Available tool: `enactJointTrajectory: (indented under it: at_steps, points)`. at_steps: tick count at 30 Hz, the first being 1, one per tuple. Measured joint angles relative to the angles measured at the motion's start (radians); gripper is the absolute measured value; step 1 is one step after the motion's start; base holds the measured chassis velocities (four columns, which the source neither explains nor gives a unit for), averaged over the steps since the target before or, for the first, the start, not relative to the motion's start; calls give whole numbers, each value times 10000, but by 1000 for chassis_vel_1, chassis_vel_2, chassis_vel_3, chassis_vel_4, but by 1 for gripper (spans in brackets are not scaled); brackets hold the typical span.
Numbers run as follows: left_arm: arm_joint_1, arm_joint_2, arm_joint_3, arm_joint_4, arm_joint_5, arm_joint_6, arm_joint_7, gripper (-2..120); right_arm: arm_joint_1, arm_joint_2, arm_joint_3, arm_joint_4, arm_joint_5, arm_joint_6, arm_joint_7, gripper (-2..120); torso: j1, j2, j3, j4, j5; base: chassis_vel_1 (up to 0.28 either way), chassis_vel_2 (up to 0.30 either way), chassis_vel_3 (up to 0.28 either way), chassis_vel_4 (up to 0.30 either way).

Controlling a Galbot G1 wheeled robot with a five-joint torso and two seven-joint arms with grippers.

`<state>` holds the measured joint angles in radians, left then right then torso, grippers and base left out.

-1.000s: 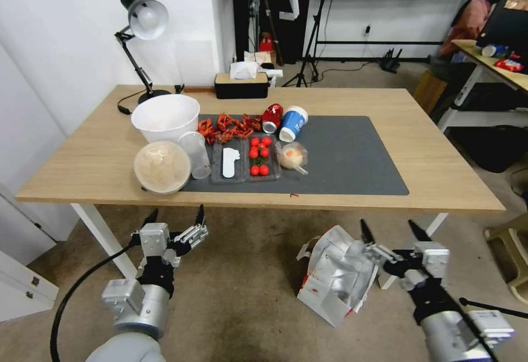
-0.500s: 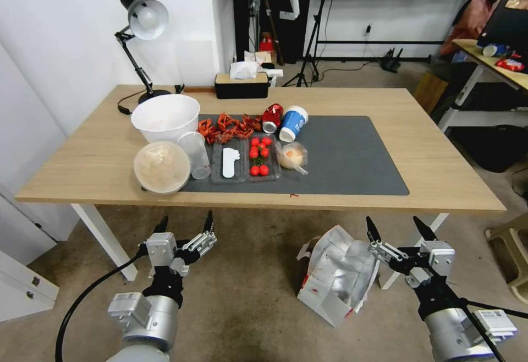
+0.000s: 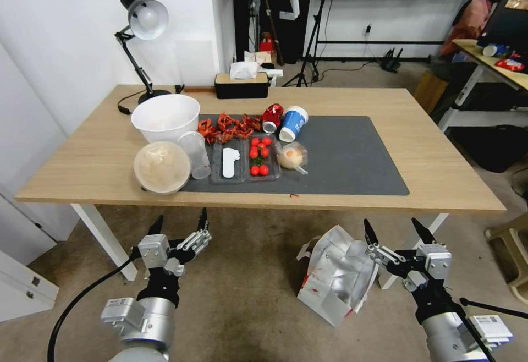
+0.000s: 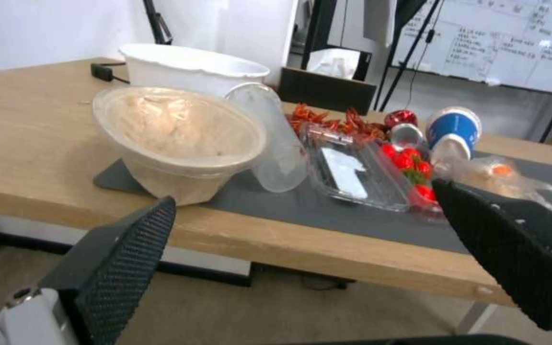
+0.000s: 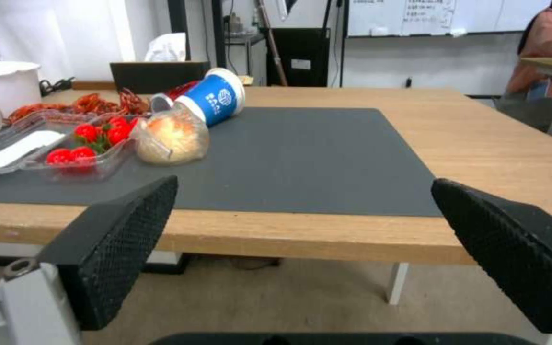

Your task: Pick up the food delivery bag from the floor and place it on the table.

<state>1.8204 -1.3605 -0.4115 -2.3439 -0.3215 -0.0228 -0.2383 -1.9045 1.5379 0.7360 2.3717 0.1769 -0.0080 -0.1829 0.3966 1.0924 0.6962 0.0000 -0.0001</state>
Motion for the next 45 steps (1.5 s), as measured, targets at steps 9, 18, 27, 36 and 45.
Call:
enactJointTrajectory:
  at_steps: [9,18,27,36,45]
  points:
    - [18,0,-44,15,264,-13,58,100,-6,78,-70,-40,-1,56,0,100,-176,-387,-212,0,1,0,0,0,0]
    - [-16,45,-52,135,302,-3,62,100,20,70,-56,-61,-1,57,-30,100,-401,-917,-516,0,1,0,0,0,0]
    - [-28,132,-149,286,464,-30,92,100,62,72,-82,-69,8,121,-15,100,-618,-1400,-787,0,1,0,0,0,0]
    - [-31,102,-147,310,521,-49,26,100,51,168,-132,-105,33,267,-42,100,-803,-1821,-1021,0,0,0,0,0,0]
    - [-51,91,-140,317,533,-72,-35,100,58,234,-205,-125,48,312,-49,100,-973,-2240,-1266,0,0,0,0,0,0]
